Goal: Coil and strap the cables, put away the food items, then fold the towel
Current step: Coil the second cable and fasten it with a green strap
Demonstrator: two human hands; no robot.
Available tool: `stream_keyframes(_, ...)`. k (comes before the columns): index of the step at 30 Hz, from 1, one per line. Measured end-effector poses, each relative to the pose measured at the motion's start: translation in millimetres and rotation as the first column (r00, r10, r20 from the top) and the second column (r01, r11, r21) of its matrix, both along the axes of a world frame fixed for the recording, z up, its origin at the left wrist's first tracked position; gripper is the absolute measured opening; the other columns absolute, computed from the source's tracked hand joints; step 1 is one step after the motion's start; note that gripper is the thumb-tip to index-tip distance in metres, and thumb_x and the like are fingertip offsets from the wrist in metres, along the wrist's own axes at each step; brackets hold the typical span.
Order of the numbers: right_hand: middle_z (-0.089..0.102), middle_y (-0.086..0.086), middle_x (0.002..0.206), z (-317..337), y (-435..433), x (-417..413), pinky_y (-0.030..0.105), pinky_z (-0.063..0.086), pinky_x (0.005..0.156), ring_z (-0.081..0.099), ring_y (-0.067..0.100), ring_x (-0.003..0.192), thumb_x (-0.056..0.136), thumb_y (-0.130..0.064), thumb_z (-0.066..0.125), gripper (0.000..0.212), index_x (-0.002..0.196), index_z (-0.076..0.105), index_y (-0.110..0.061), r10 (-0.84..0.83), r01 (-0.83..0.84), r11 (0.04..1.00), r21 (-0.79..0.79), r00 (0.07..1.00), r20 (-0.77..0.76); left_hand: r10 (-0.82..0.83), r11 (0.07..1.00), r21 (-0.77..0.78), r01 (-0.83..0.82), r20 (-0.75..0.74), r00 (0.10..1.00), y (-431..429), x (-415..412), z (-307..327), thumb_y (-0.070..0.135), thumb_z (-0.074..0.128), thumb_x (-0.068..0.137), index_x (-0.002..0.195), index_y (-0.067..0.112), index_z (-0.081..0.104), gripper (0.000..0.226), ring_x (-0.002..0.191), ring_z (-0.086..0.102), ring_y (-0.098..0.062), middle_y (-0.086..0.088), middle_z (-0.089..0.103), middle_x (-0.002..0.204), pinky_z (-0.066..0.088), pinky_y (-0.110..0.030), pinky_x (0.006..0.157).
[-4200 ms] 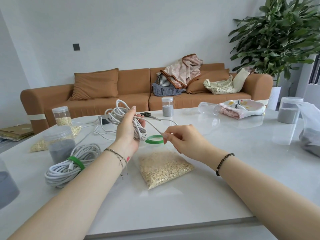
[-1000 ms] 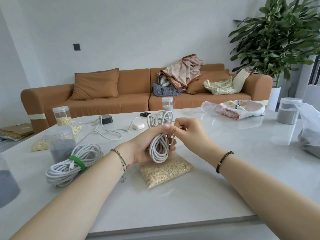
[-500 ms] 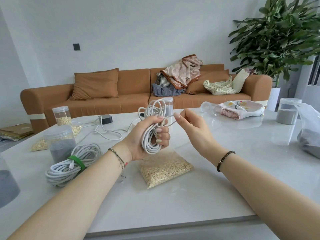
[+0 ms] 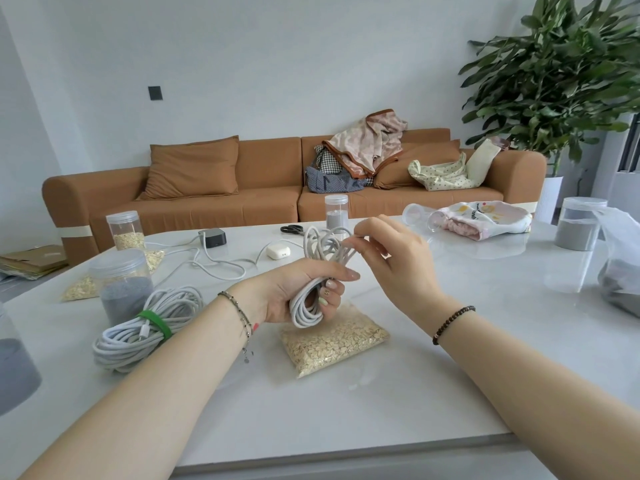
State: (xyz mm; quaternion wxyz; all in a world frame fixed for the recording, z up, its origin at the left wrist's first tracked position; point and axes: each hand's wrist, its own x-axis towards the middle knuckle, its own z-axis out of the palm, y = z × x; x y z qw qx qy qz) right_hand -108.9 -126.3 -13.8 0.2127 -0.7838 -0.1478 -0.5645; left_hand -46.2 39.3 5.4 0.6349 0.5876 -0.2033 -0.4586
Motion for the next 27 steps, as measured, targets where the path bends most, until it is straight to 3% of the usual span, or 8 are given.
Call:
stream_keyframes(3, 0.044, -0.018, 0.069, 3.2, 0.4, -2.8, 0.026, 0.035, 0.057, 0.037, 0.004, 0.063, 0.090, -0.044, 0.066, 0.031, 0.084, 0.057, -0.015, 0.004, -0.003, 0.999, 0.035, 1.000, -0.016, -0.111, 0.986, 0.128, 0.102, 0.066, 0.992, 5.6, -0.8, 3.9, 0.007, 0.065, 0.085, 0.067, 0.016, 0.052, 0.023, 0.040, 0.035, -0.003, 0.006, 0.038, 0.051, 0.031, -0.013, 0.040)
stream_keyframes(6, 0.037, -0.008, 0.062, 2.3, 3.5, -4.3, 0.028, 0.030, 0.053, 0.032, 0.010, 0.058, 0.078, -0.053, 0.073, 0.045, 0.079, 0.046, -0.018, 0.090, -0.074, 0.987, 0.146, 0.990, -0.108, -0.226, 0.945, 0.268, 0.187, 0.122, 0.966, 6.6, -1.5, 1.3, 0.007, 0.063, 0.088, 0.056, 0.018, 0.057, 0.034, 0.037, 0.036, -0.003, 0.006, 0.038, 0.048, 0.031, -0.014, 0.038)
stream_keyframes(11, 0.031, -0.005, 0.059, 7.5, 7.6, -8.7, 0.027, 0.026, 0.054, 0.027, 0.009, 0.058, 0.086, -0.046, 0.073, 0.052, 0.067, 0.040, -0.011, 0.248, -0.178, 0.913, 0.366, 0.957, -0.152, -0.385, 0.898, 0.244, 0.367, 0.030, 0.922, 12.7, -4.4, 8.1, 0.014, 0.049, 0.081, 0.054, 0.019, 0.056, 0.028, 0.039, 0.035, -0.002, 0.010, 0.039, 0.046, 0.029, -0.013, 0.041)
stream_keyframes(14, 0.027, -0.007, 0.059, 10.4, 7.9, -11.8, 0.034, 0.023, 0.055, 0.026, 0.011, 0.060, 0.101, -0.042, 0.053, 0.054, 0.062, 0.031, -0.012, 0.339, -0.215, 0.853, 0.476, 0.921, -0.193, -0.513, 0.852, 0.071, 0.519, -0.096, 0.853, 14.6, -1.7, 9.2, 0.007, 0.061, 0.079, 0.076, 0.014, 0.043, 0.020, 0.042, 0.037, -0.005, 0.007, 0.043, 0.049, 0.040, -0.015, 0.042)
stream_keyframes(17, 0.029, -0.012, 0.055, 10.6, 6.7, -10.4, 0.027, 0.022, 0.054, 0.027, 0.010, 0.057, 0.102, -0.045, 0.044, 0.055, 0.056, 0.031, -0.018, 0.375, -0.212, 0.806, 0.552, 0.905, -0.201, -0.573, 0.814, -0.188, 0.550, -0.105, 0.813, 15.5, 2.0, 11.2, 0.005, 0.057, 0.085, 0.090, 0.010, 0.045, 0.013, 0.049, 0.033, -0.010, 0.004, 0.039, 0.055, 0.044, -0.018, 0.048)
stream_keyframes(20, 0.038, -0.002, 0.056, 9.7, 4.6, -8.2, 0.028, 0.026, 0.055, 0.034, 0.011, 0.057, 0.100, -0.048, 0.041, 0.058, 0.057, 0.041, -0.010, 0.314, -0.154, 0.834, 0.530, 0.922, -0.226, -0.448, 0.845, -0.354, 0.401, -0.061, 0.892, 15.2, 2.1, 16.5, 0.004, 0.058, 0.083, 0.090, 0.008, 0.050, 0.012, 0.047, 0.039, -0.009, 0.001, 0.048, 0.055, 0.045, -0.020, 0.048)
stream_keyframes(23, 0.040, 0.004, 0.060, 9.4, 3.6, -8.2, 0.028, 0.027, 0.054, 0.035, 0.011, 0.057, 0.098, -0.043, 0.045, 0.053, 0.066, 0.046, -0.002, 0.288, -0.138, 0.853, 0.503, 0.929, -0.232, -0.078, 0.910, -0.408, 0.078, 0.016, 0.997, 11.3, 5.2, 13.7, 0.005, 0.055, 0.079, 0.085, 0.012, 0.049, 0.010, 0.043, 0.041, -0.009, 0.003, 0.043, 0.051, 0.041, -0.020, 0.045)
stream_keyframes(27, 0.040, 0.005, 0.062, 7.6, 5.4, -8.8, 0.028, 0.028, 0.051, 0.035, 0.012, 0.057, 0.102, -0.029, 0.053, 0.034, 0.079, 0.056, -0.005, 0.288, -0.154, 0.875, 0.459, 0.928, -0.238, 0.340, 0.820, -0.521, -0.236, 0.112, 0.934, 5.3, 12.1, 6.4, 0.007, 0.045, 0.090, 0.088, 0.014, 0.046, 0.008, 0.048, 0.037, -0.011, 0.001, 0.039, 0.055, 0.035, -0.021, 0.050)
